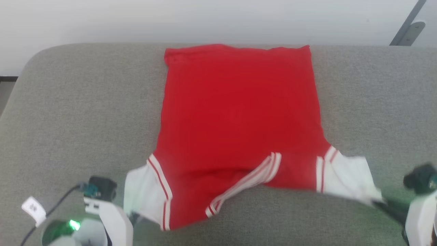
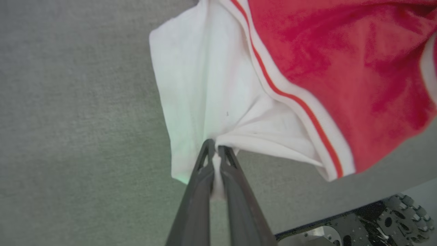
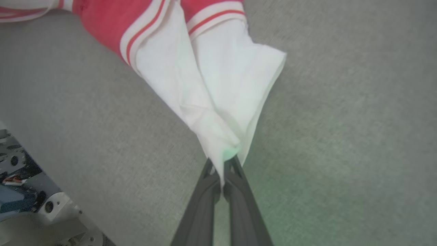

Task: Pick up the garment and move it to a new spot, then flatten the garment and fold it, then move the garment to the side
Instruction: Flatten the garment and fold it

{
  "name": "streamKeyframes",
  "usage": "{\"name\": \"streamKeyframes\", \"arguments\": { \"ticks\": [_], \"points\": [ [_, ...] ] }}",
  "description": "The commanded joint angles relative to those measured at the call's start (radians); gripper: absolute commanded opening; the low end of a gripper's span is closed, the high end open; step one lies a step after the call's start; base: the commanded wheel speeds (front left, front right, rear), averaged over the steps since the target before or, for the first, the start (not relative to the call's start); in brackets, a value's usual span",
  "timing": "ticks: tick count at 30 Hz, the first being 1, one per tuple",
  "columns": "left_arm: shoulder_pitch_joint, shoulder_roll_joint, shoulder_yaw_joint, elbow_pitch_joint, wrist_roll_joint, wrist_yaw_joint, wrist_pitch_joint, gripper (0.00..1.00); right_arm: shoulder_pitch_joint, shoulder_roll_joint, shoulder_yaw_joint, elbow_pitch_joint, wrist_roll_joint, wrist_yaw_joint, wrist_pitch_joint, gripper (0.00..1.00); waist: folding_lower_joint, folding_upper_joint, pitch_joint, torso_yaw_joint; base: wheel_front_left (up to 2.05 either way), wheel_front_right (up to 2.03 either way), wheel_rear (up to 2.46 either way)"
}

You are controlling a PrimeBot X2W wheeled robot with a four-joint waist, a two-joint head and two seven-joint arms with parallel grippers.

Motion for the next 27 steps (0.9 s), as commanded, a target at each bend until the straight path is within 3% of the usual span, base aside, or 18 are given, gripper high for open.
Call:
{"name": "streamKeyframes", "arguments": {
  "ticks": [1,6,11,12,13,14,20,24,27],
  "points": [
    [0.053,0.009,0.009,-0.055,-0.029,0.040,0.020,0.00,0.037,-0.023,0.022,-0.016,0.028,0.000,0.027,0.00,0.0000,0.0000,0.002,-0.002,0.00,0.00,0.00],
    [0.119,0.039,0.008,-0.142,-0.017,0.123,0.043,0.00,0.086,-0.050,0.048,-0.031,0.072,-0.001,0.059,0.00,0.0000,0.0000,0.019,-0.005,0.00,0.00,0.00],
    [0.128,0.030,0.003,-0.167,0.000,0.149,0.028,0.00,0.094,-0.030,0.040,0.016,0.086,-0.001,0.079,0.00,0.0000,0.0000,0.031,-0.007,0.00,0.00,0.00],
    [0.126,0.022,0.002,-0.173,-0.001,0.152,0.020,0.00,0.091,-0.023,0.034,0.032,0.092,-0.001,0.086,0.21,0.0000,0.0000,0.033,-0.007,0.00,0.00,0.00],
    [0.124,0.018,0.001,-0.175,-0.001,0.155,0.019,0.00,0.083,-0.016,0.025,0.039,0.089,-0.001,0.088,0.87,0.0000,0.0000,0.035,-0.007,0.00,0.00,0.00],
    [0.121,0.016,0.000,-0.176,0.002,0.156,0.016,0.00,0.074,-0.009,0.016,0.036,0.086,-0.001,0.089,1.00,0.0000,0.0000,0.037,-0.006,0.00,0.00,0.00],
    [0.078,-0.016,-0.023,-0.193,0.030,0.150,0.009,0.00,0.002,-0.018,-0.127,0.013,0.086,-0.001,0.077,1.00,0.0000,0.0000,0.069,0.016,0.00,0.00,0.00],
    [0.048,-0.040,-0.038,-0.201,0.054,0.146,0.006,0.00,-0.073,0.017,-0.241,0.039,0.043,-0.001,0.061,1.00,0.0000,0.0000,0.102,0.033,0.00,0.00,0.00],
    [0.018,-0.065,-0.056,-0.198,0.068,0.139,0.007,0.00,-0.151,0.080,-0.321,0.098,-0.005,-0.001,0.073,1.00,0.0000,0.0000,0.131,0.054,0.00,0.00,0.00]
  ]
}}
